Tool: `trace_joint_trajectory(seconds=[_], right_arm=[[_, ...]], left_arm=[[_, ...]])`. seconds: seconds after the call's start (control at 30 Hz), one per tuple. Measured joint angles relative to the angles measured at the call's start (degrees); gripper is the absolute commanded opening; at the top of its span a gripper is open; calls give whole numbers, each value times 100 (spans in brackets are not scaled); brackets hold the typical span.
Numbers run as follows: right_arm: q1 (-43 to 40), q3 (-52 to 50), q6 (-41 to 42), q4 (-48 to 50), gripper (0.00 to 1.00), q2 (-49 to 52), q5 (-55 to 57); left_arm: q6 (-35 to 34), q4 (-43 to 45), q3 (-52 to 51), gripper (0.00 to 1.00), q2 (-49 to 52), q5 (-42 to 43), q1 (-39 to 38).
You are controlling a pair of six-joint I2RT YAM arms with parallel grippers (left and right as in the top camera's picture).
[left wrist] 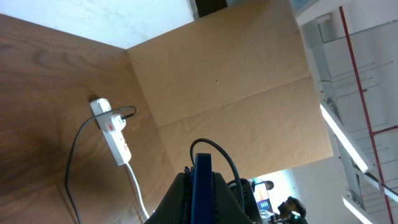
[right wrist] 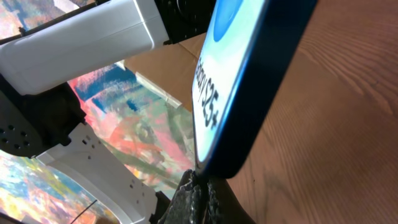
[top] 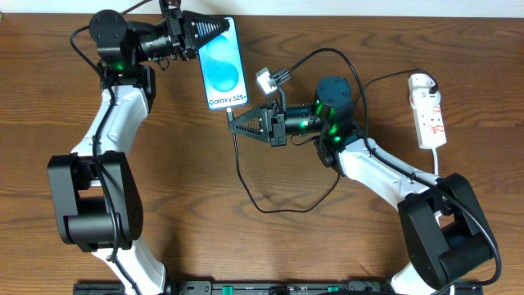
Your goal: Plug charger to phone and switch on socket
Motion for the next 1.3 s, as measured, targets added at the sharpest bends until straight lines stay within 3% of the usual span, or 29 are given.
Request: trace_joint_trajectory(seconds=[1.3], right_arm=[[17, 0, 535, 24, 1, 0, 125]], left_arm=[[122, 2, 0, 7, 0, 94, -7]])
